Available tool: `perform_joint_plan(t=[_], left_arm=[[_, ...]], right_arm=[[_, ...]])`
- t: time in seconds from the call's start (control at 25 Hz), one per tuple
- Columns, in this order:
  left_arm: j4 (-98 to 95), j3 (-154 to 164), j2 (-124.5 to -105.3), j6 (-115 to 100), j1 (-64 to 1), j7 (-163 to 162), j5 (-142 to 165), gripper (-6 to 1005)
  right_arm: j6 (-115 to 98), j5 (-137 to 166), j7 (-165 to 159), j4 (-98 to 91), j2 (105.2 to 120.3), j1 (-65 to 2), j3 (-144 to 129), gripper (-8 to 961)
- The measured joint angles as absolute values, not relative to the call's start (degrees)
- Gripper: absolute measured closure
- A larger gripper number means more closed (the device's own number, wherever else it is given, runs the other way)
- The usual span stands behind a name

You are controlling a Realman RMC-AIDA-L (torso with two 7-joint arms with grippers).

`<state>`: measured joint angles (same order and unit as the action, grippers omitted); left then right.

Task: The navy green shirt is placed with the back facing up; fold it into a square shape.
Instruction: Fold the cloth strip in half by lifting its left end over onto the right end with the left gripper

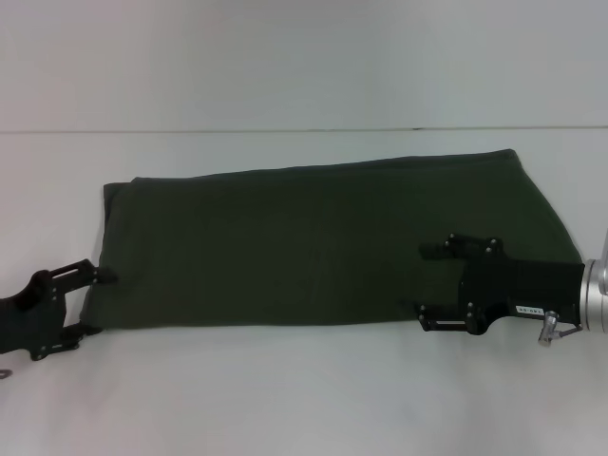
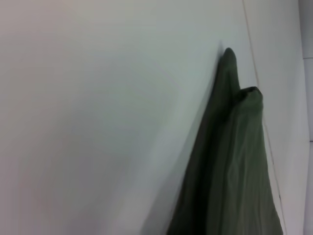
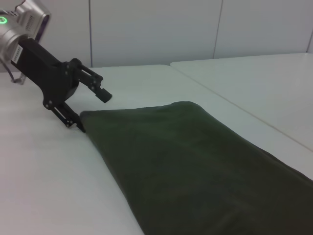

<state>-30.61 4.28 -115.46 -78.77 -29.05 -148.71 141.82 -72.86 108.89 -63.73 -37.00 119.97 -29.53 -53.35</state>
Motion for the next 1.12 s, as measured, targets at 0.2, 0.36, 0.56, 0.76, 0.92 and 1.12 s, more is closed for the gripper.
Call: perform_joint_plan(t=[0.2, 0.36, 0.56, 0.76, 0.92, 1.12], left_arm=[[-29.5, 4.6, -115.23, -77.8, -30.2, -148.5, 141.8, 177], [-29.4, 4.8, -115.14, -76.7, -30.5, -148.9, 142.2, 181], [-29.9, 6.9, -115.29, -75.1, -30.4, -148.8, 142.1, 186], [-29.9, 8.0, -115.55, -73.7, -30.6, -148.6, 142.0, 222], [-29.9, 8.4, -115.57, -72.9, -30.8, -148.6, 142.0, 330], [-29.9, 8.5, -115.57, -73.0, -31.1, -148.4, 142.0, 667]], right_arm=[[-72.8, 108.9, -63.8, -37.0, 119.97, -29.5, -53.3, 92], [-72.9, 108.9, -63.8, -37.0, 119.97, -29.6, -53.2, 92], [-73.0, 108.8, -65.0, -37.2, 119.97, -29.7, -53.1, 92], [-73.0, 108.8, -65.2, -37.8, 119.97, -29.5, -53.1, 92], [-73.1, 108.8, -65.2, -37.8, 119.97, -29.5, -53.3, 92], [-73.2, 108.8, -65.2, -37.9, 119.97, -29.7, -53.3, 93]])
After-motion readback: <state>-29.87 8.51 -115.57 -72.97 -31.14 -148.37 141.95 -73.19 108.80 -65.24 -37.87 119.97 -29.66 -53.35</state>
